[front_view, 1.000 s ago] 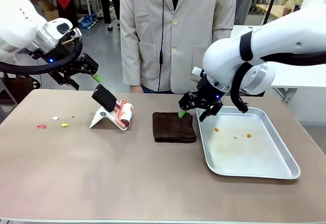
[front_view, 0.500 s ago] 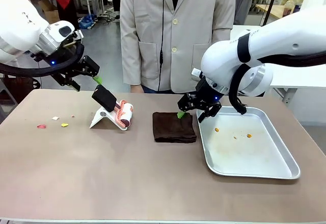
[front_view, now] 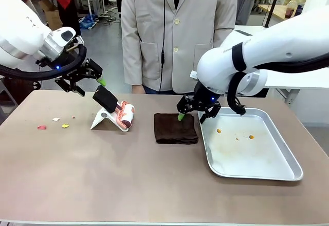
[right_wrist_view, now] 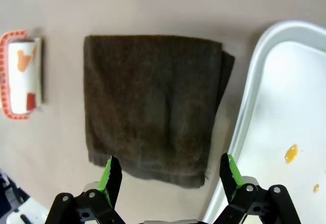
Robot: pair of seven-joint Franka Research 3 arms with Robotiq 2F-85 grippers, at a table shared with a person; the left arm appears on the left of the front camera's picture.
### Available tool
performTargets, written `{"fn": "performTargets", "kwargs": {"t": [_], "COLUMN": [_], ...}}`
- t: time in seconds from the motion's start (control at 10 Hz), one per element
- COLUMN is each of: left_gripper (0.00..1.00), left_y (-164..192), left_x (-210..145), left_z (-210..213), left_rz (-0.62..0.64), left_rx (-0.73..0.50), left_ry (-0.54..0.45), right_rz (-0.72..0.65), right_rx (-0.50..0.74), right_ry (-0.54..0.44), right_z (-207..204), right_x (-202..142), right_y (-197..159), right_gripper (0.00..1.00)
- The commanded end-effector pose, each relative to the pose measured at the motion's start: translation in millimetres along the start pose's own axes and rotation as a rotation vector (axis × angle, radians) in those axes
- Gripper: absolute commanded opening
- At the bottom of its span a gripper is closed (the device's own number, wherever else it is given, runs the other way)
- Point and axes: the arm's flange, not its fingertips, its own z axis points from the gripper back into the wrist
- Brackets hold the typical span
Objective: Clean the surface of the table.
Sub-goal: Hold the Lint Roller with your left hand and the towel with your right hand.
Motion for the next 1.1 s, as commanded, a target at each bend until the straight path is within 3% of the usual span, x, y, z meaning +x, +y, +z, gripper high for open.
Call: {"fn": "performTargets", "kwargs": {"t": [0.0, 0.6, 1.0], "left_gripper": [1.00, 1.00, 1.00], "left_y": [6.0, 13.6, 13.6], "left_x": [5.2, 14.8, 15.4], "left_z": [-5.7, -20.6, -24.7], "left_rz": [0.048, 0.067, 0.065], "left_rx": [-0.053, -0.122, -0.131], "left_ry": [-0.018, 0.005, 0.019], "right_rz": [-0.082, -0.165, -0.183], "right_rx": [-0.056, -0.245, -0.285], "right_ry": [0.002, 0.032, 0.028], "right_z": [-10.5, -40.9, -56.1], "right_x": [21.1, 33.6, 36.6], "right_y": [21.9, 40.9, 43.9], "right_gripper": [1.00, 1.00, 1.00]}}
